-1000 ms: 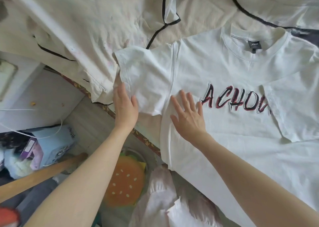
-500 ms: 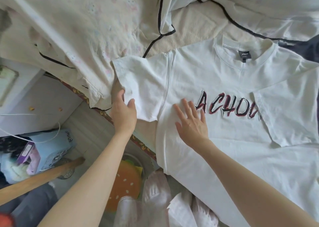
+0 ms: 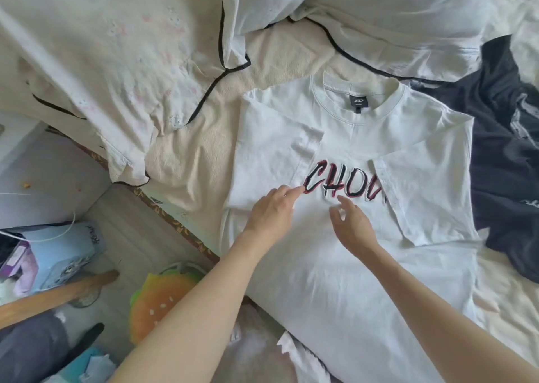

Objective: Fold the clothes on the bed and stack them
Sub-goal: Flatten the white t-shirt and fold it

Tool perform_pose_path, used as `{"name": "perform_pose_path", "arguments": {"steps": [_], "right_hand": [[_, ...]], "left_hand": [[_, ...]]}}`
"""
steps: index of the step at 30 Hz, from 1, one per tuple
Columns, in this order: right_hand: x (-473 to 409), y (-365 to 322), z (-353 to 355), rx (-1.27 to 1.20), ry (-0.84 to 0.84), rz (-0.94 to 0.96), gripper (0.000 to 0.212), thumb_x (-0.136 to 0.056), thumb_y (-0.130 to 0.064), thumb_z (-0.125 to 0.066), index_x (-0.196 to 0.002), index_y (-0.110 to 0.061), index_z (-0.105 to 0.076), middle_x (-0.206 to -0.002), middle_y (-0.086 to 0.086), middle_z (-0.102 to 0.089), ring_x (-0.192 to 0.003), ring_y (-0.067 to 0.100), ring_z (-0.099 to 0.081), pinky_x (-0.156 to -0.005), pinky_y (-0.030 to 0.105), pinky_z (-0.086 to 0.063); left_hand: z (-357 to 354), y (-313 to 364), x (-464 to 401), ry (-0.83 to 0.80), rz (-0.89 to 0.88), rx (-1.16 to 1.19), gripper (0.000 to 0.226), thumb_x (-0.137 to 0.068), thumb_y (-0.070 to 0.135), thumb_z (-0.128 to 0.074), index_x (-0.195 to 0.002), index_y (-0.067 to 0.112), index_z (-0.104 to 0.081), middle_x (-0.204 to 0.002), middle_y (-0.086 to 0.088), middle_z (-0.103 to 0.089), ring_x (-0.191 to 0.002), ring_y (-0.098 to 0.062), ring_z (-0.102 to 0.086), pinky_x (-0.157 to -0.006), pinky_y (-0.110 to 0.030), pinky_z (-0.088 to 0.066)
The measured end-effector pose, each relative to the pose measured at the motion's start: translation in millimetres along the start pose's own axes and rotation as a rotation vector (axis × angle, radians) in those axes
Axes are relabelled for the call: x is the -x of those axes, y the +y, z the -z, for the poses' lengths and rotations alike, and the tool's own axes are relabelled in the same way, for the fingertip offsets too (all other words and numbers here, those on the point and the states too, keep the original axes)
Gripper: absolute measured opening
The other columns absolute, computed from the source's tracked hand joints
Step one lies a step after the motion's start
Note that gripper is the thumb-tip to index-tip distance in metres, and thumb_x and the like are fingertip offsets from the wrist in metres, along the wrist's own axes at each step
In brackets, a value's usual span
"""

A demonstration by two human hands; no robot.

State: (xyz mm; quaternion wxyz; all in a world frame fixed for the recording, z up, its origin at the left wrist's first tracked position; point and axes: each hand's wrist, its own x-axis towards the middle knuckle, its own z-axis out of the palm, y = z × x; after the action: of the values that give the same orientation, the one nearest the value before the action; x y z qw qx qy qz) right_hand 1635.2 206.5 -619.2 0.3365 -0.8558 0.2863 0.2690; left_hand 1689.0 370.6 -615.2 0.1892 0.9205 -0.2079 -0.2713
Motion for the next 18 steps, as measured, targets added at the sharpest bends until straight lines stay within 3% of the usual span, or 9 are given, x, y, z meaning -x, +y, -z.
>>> {"name": "perform_pose_path", "arguments": {"steps": [2,4,6,8,11,15,18], "right_hand": [[-6,1,5,-0.009,0.010,0.027,0.040,-0.098,-0.022,-0.044,-0.136,-0.008,-0.045,-0.130,0.014,-0.055,-0.121,0.030,-0.049,-0.094,0.032,-0.035],[-15,-7,8,-0.006,0.060,0.086,0.035,-0.098,-0.020,-0.045,-0.129,-0.006,-0.051,-0.124,0.015,-0.059,-0.116,0.030,-0.051,-0.089,0.031,-0.036],[-25,-23,10,0.023,0.116,0.140,0.034,-0.098,-0.022,-0.045,-0.126,-0.006,-0.054,-0.122,0.016,-0.058,-0.114,0.031,-0.051,-0.090,0.034,-0.037],[-39,-45,12,0.069,0.173,0.202,0.034,-0.098,-0.024,-0.045,-0.126,-0.007,-0.055,-0.121,0.015,-0.057,-0.115,0.032,-0.049,-0.094,0.039,-0.038],[-63,-87,13,0.164,0.231,0.333,0.035,-0.098,-0.027,-0.045,-0.127,-0.010,-0.054,-0.124,0.013,-0.055,-0.119,0.032,-0.045,-0.095,0.042,-0.036],[-99,-146,3,0.240,0.223,0.503,0.040,-0.098,-0.031,-0.044,-0.133,-0.012,-0.049,-0.130,0.012,-0.051,-0.122,0.031,-0.042,-0.095,0.042,-0.035],[-123,-181,-6,0.253,0.174,0.556,0.044,-0.099,-0.034,-0.043,-0.136,-0.011,-0.045,-0.133,0.012,-0.049,-0.124,0.031,-0.041,-0.096,0.042,-0.036]], "left_hand": [[-7,-6,7,0.027,0.014,0.094,0.044,-0.095,0.011,-0.048,-0.139,0.015,-0.045,-0.129,-0.008,-0.052,-0.114,-0.028,-0.050,-0.092,-0.040,-0.040],[-6,-18,17,0.217,0.050,0.153,0.034,-0.094,0.010,-0.050,-0.128,0.008,-0.055,-0.120,-0.011,-0.058,-0.109,-0.029,-0.053,-0.090,-0.041,-0.042],[-1,-35,25,0.434,0.187,0.232,0.026,-0.094,0.009,-0.051,-0.119,0.005,-0.058,-0.112,-0.011,-0.058,-0.104,-0.027,-0.053,-0.087,-0.036,-0.044],[7,-52,28,0.534,0.385,0.349,0.025,-0.096,0.013,-0.051,-0.119,0.004,-0.055,-0.113,-0.009,-0.054,-0.104,-0.021,-0.051,-0.085,-0.029,-0.041],[11,-76,24,0.454,0.552,0.554,0.027,-0.096,0.020,-0.051,-0.120,0.007,-0.052,-0.112,-0.003,-0.052,-0.099,-0.013,-0.049,-0.077,-0.015,-0.036],[5,-92,21,0.317,0.523,0.686,0.015,-0.095,0.026,-0.055,-0.106,0.016,-0.056,-0.090,0.011,-0.056,-0.079,0.000,-0.052,-0.064,-0.004,-0.038],[5,-102,20,0.198,0.517,0.739,0.006,-0.093,0.027,-0.057,-0.097,0.023,-0.054,-0.086,0.012,-0.057,-0.077,0.000,-0.053,-0.061,0.000,-0.037]]}}
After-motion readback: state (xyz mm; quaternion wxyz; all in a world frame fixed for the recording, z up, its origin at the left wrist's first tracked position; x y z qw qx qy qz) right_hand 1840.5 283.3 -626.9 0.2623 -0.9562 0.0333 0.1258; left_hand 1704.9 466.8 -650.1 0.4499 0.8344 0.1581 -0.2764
